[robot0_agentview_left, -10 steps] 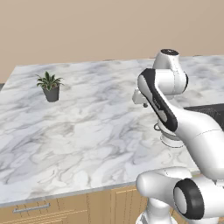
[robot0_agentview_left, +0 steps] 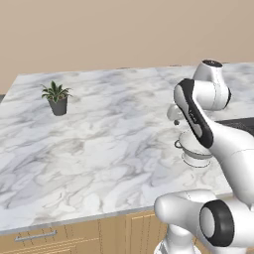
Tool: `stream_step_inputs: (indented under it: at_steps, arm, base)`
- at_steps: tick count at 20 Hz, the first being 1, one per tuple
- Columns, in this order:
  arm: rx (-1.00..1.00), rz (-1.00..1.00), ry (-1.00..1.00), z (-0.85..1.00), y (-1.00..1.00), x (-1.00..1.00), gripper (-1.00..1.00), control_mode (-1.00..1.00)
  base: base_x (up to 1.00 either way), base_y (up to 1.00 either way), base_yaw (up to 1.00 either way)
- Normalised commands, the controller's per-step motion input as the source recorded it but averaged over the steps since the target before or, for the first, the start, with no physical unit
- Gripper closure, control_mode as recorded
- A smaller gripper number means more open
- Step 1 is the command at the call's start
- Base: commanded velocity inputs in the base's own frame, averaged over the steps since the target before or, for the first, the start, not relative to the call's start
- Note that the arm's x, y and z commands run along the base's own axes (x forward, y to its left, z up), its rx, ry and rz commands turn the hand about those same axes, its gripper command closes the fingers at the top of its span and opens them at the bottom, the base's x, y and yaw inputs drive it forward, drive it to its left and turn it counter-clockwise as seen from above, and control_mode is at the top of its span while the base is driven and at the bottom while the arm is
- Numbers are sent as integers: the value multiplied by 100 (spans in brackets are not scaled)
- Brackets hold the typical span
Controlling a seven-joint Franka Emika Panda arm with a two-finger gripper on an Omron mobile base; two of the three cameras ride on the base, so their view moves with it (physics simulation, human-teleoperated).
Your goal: Pick the colander and colander and place them in the sink. Then turn on the water.
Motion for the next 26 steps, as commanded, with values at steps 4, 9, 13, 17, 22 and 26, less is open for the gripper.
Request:
stream_step_inputs:
  at_steps: [4,9,13,17,22,26]
  arm:
    - [-9,0,10,-47,-46,9,-100,-100]
    - [-15,1,20,-11,-4,14,-100,-100]
    - [-6,0,19,-40,-18,5,-100,-100]
    - [-2,0,12,-70,-16,0,-100,-100]
    - [0,1,0,-51,-25,0,-100,-100]
    - [-2,2,0,-22,-21,0,-100,-100]
  base:
    - [0,0,0]
    - [0,0,0]
    - [0,0,0]
    - [0,0,0]
    - [0,0,0]
    - [0,0,0]
